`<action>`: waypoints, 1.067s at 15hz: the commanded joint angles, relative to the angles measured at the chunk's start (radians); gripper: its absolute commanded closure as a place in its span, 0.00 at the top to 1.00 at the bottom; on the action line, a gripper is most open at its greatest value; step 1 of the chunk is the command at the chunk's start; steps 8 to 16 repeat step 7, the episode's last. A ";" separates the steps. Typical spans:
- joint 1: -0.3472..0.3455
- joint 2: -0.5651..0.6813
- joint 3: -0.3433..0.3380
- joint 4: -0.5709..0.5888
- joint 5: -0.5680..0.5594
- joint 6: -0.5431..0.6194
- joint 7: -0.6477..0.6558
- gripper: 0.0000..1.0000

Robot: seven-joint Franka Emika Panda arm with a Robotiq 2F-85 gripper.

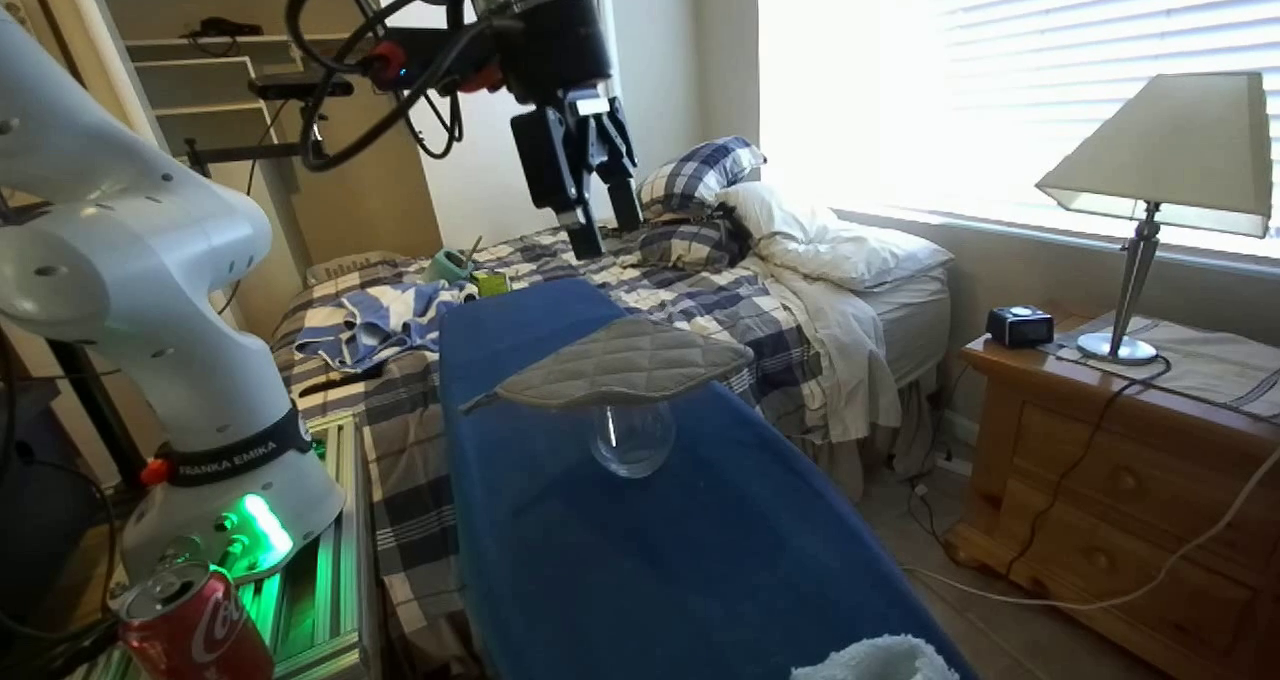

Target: Put the mat on the cup

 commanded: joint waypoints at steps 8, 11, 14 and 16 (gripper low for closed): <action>0.023 -0.042 0.037 0.002 -0.008 -0.041 0.037 1.00; 0.023 -0.042 0.037 0.002 -0.008 -0.041 0.037 1.00; 0.023 -0.042 0.037 0.002 -0.008 -0.041 0.037 1.00; 0.023 -0.042 0.037 0.002 -0.008 -0.041 0.037 1.00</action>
